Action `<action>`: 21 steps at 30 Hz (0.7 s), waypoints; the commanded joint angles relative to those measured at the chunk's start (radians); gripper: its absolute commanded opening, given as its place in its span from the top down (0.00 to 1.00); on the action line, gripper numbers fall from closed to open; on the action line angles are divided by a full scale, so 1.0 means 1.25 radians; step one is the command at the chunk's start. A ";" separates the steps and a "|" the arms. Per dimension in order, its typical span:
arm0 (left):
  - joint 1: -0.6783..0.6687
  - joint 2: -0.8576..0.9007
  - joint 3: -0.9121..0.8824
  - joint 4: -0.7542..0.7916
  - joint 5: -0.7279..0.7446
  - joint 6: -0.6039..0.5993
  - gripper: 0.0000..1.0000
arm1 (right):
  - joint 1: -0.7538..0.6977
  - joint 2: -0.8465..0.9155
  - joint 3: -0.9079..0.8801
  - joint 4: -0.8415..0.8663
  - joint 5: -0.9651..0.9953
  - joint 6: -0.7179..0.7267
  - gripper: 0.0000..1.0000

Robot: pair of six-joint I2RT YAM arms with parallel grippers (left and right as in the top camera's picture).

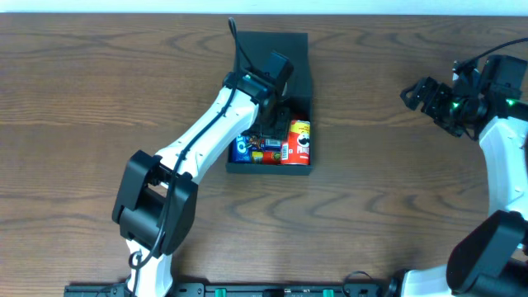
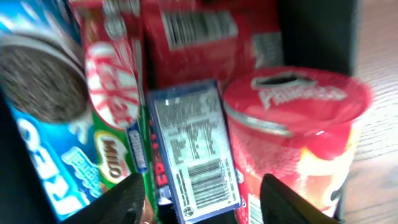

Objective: Pack container
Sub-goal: 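Carry the mint tin into the box and release, then move both grippers to the box lid's upper corners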

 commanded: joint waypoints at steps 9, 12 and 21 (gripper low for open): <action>0.220 -0.050 0.120 0.071 0.128 0.037 0.94 | 0.058 0.000 0.013 0.015 -0.013 -0.013 0.98; 0.294 -0.049 0.120 0.075 0.150 0.037 0.94 | 0.093 0.016 0.013 0.024 -0.008 -0.012 0.98; 0.411 -0.049 0.117 0.034 0.188 0.011 0.94 | 0.136 0.033 0.013 0.042 -0.151 -0.010 0.62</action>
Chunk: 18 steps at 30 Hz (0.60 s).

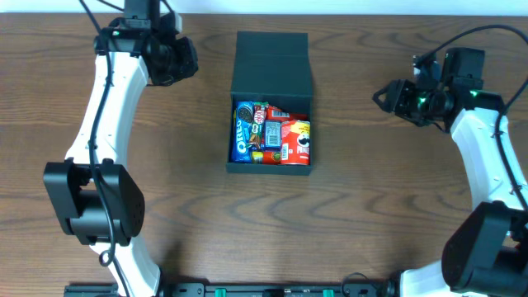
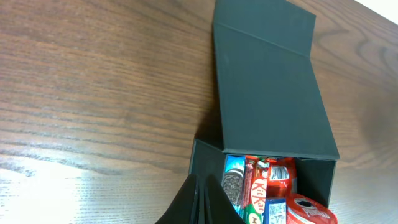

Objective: Pack container
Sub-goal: 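Move both grippers to the box lid's upper corners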

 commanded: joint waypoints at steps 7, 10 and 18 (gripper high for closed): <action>-0.035 0.044 -0.004 0.067 -0.103 -0.022 0.95 | 0.072 0.051 0.013 0.156 -0.094 0.021 0.98; -0.029 0.118 -0.003 0.146 0.037 -0.078 0.94 | 0.077 0.147 0.015 0.237 -0.195 0.111 0.98; 0.017 0.347 0.146 0.246 0.284 -0.231 0.95 | 0.078 0.441 0.227 0.280 -0.393 0.215 0.98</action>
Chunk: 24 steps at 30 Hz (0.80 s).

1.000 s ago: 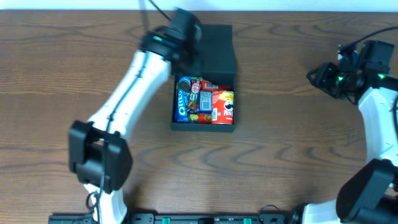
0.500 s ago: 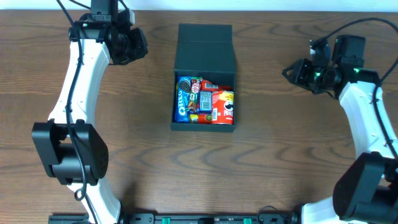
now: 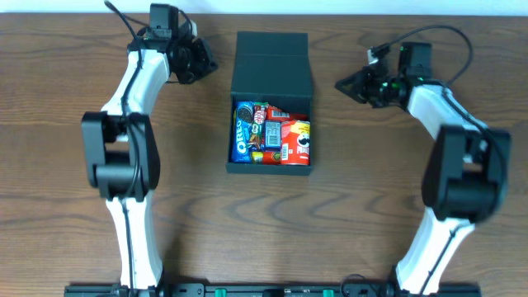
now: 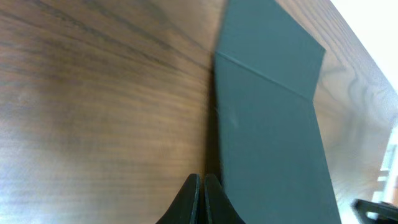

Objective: Pack container
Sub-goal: 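Move both grippers to the box lid's upper corners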

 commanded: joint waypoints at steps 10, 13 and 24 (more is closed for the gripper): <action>-0.013 0.130 0.169 -0.057 0.146 -0.080 0.94 | 0.034 0.177 0.233 -0.116 -0.105 0.043 0.98; -0.027 0.130 0.169 -0.082 0.148 -0.078 0.94 | 0.043 0.187 0.232 -0.120 -0.126 0.043 0.98; -0.025 0.130 0.169 -0.183 0.067 -0.050 0.94 | 0.074 0.208 0.232 -0.134 -0.116 0.043 0.98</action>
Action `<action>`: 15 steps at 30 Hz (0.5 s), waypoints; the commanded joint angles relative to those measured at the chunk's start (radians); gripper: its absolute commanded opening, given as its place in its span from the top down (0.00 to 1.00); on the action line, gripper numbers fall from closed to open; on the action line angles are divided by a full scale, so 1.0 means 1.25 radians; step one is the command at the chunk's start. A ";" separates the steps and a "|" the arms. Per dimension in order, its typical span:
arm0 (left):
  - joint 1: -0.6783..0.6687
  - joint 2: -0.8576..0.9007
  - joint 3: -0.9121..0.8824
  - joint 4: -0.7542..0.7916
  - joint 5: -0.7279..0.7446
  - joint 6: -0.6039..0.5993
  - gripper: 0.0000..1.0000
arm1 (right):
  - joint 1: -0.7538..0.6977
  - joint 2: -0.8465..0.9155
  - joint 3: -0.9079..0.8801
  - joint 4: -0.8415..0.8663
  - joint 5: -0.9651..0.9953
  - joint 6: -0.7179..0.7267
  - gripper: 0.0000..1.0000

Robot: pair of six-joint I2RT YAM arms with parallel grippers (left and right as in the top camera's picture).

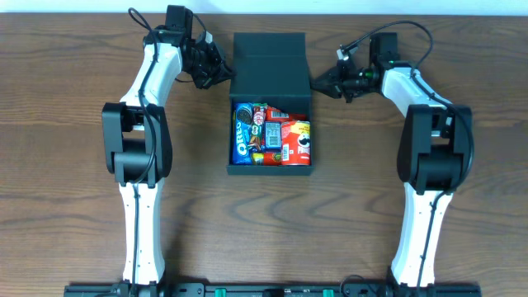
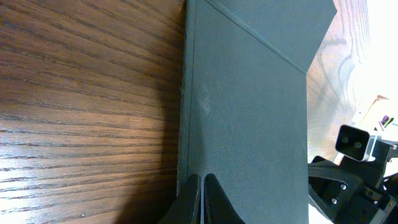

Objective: Pack container
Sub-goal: 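Move both grippers to the box lid's upper corners, then grip the lid with both grippers and swing it down over the box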

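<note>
A black box (image 1: 270, 167) lies on the table with its lid (image 1: 271, 62) folded back flat behind it. It is packed with snacks: a blue Oreo pack (image 1: 242, 140), a red Pringles can (image 1: 301, 142) and small bars between them. My left gripper (image 1: 224, 73) is shut, with its tips at the lid's left edge. In the left wrist view the fingertips (image 2: 200, 182) rest together over that edge of the lid (image 2: 249, 106). My right gripper (image 1: 320, 84) is at the lid's right edge; its jaws are too small to read.
The brown wooden table (image 1: 74, 165) stretches out on both sides of the box. The right arm's black wrist parts (image 2: 348, 180) show beyond the lid's far edge in the left wrist view. Both arms reach in from the front along the table's sides.
My left gripper has moved right, from a little off the lid to its left edge. My right gripper has moved left to the lid's right edge.
At first my left gripper was open inside the box over the snacks, and the right arm stood far off to the right. Then the left was shut at the back left, away from the box. Both grippers then stood nearer the lid, and are now at its edges.
</note>
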 commanded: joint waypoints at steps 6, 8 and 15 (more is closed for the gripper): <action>0.053 0.003 0.018 -0.026 -0.029 0.019 0.94 | 0.010 0.019 0.009 -0.019 -0.006 0.008 0.99; 0.077 -0.001 0.038 -0.039 -0.031 0.020 0.94 | 0.012 0.019 0.009 -0.019 -0.003 0.008 0.98; 0.093 0.008 0.027 -0.082 -0.057 0.022 0.94 | 0.015 0.020 0.009 -0.019 -0.003 0.005 0.98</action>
